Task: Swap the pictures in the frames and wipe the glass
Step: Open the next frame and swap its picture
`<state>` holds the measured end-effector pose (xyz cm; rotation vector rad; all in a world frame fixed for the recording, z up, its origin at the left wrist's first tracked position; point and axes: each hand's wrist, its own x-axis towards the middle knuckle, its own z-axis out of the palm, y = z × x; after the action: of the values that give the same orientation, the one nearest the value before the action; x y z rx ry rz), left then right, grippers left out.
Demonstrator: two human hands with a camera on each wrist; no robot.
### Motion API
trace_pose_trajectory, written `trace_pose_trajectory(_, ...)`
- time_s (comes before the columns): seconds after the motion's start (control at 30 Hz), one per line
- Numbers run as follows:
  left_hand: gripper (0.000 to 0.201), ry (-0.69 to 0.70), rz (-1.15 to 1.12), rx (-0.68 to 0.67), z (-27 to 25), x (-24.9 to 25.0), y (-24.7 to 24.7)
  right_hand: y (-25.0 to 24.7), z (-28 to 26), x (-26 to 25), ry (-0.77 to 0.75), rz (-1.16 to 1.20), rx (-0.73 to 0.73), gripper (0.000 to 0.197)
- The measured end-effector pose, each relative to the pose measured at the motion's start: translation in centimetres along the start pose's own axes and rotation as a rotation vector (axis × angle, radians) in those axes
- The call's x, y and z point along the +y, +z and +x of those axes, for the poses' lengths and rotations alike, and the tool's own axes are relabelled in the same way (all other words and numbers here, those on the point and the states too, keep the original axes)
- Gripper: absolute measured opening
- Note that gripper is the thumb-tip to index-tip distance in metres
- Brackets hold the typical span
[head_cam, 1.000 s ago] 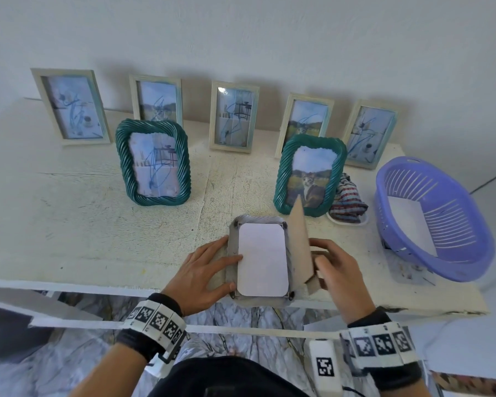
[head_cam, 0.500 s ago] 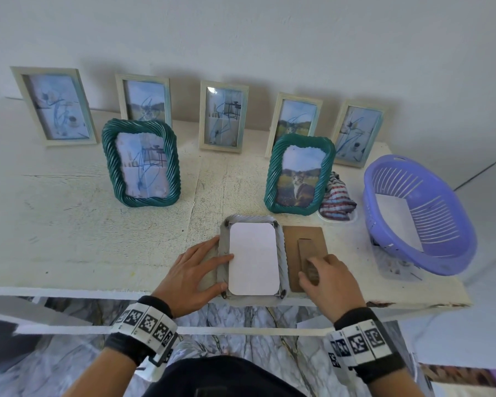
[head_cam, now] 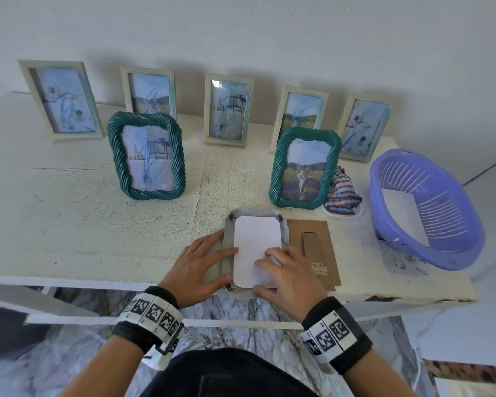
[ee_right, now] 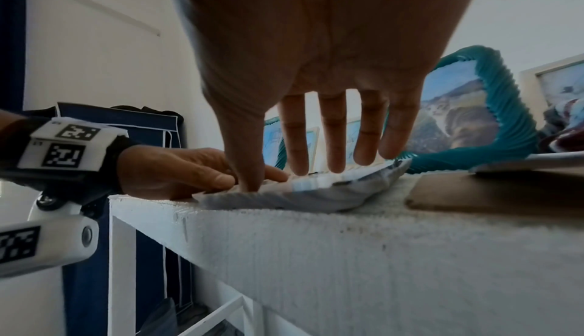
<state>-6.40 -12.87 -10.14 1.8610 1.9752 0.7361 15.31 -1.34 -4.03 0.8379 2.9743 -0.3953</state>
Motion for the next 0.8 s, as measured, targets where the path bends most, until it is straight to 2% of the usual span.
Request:
trace_pose_trajectory(0.23, 0.066, -0.034, 0.003, -0.009, 0.00, 0.25, -0.22, 0.50, 0.08, 0.03, -0.011, -0.038, 0.045, 0.043)
trace_pose_trajectory(0.43, 0.048, -0.039, -0.018, 0.000, 0.07, 0.50, -0.47, 0.44, -0.11, 0.01, -0.008, 0.005, 0.052, 0.040)
trace_pose_trajectory(0.7, 0.050, -0.026, -0.018, 0.010, -0.07, 0.42, -0.36, 0.27, -0.63, -0.12, -0.060, 0.086, 0.121, 0.024)
trace_pose_trajectory(0.8, 0.050, -0.021, -0.020, 0.021, -0.03, 0.42, -0.34, 0.19, -0.75, -0.18, -0.069, 0.139, 0.144, 0.025)
